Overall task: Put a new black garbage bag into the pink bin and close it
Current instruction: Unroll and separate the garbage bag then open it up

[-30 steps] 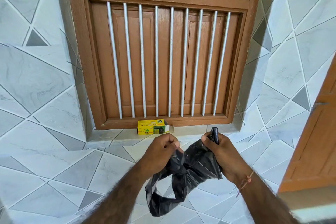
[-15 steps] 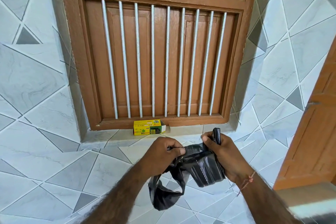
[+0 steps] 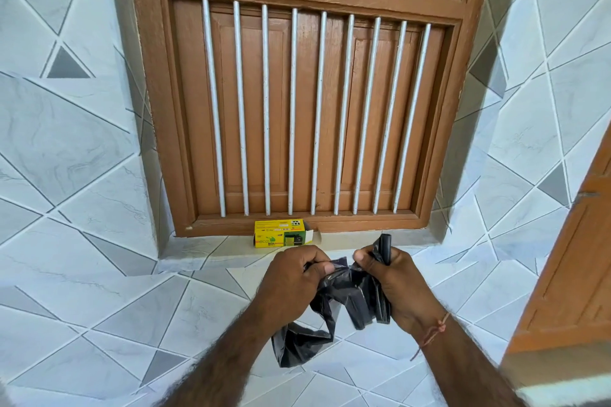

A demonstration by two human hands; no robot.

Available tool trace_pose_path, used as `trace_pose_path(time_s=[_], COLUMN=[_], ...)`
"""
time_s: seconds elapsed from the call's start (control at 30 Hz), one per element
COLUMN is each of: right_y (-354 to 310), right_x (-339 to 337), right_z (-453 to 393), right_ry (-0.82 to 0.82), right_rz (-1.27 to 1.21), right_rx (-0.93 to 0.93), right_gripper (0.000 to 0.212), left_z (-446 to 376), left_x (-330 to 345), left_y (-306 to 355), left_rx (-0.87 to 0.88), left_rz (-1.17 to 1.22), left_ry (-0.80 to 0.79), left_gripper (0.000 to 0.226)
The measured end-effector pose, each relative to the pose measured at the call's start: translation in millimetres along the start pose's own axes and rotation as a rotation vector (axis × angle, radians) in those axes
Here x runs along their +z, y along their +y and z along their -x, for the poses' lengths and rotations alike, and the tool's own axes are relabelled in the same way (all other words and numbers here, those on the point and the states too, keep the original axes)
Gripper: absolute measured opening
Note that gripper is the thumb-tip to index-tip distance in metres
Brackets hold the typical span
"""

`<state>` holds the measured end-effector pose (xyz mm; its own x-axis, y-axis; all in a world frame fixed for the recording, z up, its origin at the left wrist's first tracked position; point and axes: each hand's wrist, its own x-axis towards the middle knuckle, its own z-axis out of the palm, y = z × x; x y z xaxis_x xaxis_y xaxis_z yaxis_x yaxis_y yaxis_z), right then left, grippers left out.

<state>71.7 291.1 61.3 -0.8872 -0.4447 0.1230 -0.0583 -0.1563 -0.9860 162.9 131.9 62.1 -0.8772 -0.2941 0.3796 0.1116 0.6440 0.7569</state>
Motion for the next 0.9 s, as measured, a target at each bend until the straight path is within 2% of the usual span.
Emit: trace_pose_path(time_s=[0.33, 0.53, 0.63, 0.77, 0.9], right_y=[9, 25, 29, 32, 32], right_x=[38, 56, 57, 51, 35], right_z=[-6, -9, -20, -44, -82], right_ry=[0.261, 0.341, 0.294, 0.125, -0.047], right_rz=[-0.199, -0.127, -0.044, 0.035, 0.144], right_rx=[0.016, -0.029, -0.042, -0.037, -0.006], right_gripper=[0.015, 0.015, 0.015, 0.008, 0.018], left_z=[15, 18, 7, -20, -54], left_x=[-24, -33, -35, -38, -39], left_y=[-35, -56, -66, -77, -78], left_rx=[-0.022, -0.041, -0.071, -0.103, -0.129], left_rz=[-0.010, -0.058, -0.078, -0.079, -0.055], left_ry=[0.136, 0.141, 0.148, 0.133, 0.133], left_gripper=[0.015, 0.014, 0.014, 0.014, 0.004])
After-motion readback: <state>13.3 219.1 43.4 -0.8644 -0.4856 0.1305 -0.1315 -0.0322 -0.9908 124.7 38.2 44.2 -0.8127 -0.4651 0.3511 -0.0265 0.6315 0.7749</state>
